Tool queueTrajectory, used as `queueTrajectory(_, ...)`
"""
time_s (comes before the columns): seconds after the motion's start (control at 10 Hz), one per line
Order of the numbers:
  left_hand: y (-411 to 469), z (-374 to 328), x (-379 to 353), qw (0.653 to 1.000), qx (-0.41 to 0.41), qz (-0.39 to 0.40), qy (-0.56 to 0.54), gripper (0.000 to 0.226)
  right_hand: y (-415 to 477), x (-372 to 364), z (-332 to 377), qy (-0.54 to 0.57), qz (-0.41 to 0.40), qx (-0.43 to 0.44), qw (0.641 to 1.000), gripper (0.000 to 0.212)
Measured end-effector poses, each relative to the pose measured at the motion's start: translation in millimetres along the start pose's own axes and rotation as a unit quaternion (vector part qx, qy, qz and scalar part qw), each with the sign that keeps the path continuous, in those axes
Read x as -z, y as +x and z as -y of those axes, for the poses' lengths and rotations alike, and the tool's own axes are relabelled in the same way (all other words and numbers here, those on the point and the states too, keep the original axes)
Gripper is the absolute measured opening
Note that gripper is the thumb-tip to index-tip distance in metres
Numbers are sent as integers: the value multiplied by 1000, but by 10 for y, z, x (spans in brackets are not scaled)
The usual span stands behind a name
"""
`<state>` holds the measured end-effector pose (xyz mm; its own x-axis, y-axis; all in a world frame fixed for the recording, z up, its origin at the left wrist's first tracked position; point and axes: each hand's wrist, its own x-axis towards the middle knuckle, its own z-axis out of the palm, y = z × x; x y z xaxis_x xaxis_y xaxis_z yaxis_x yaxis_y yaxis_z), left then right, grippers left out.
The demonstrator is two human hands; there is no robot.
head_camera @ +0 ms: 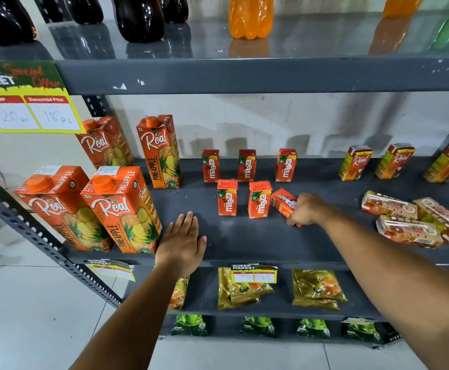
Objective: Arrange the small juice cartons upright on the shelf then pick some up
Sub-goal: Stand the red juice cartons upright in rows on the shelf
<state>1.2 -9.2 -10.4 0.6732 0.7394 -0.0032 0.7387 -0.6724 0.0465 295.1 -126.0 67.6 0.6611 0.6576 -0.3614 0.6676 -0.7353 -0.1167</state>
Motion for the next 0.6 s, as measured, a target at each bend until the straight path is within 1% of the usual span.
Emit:
queueTrajectory(0.1,-3,5,5,1000,1,-1,-5,64,-18,122,-112,-23,-19,15,999,64)
queueTrajectory(0.2,0,-5,4,1000,2,1,-3,65,-50,286,-187,-63,-60,61,994,58)
queueTrajectory(0.3,2,0,0,1000,1,0,-1,65,-61,561,-223,-116,-110,202,966,47)
queueTrajectory(0.4,0,3,2,1000,1,3,-2,65,-148,711,-201,-175,-86,261,945,29)
queueTrajectory(0.5,0,-12,4,1000,2,4,2,65,-202,746,-157,-235,-94,319,913,31)
queueTrajectory(0.6,5,-21,5,1000,3,4,2,65,-234,729,-182,-252,-94,341,901,38)
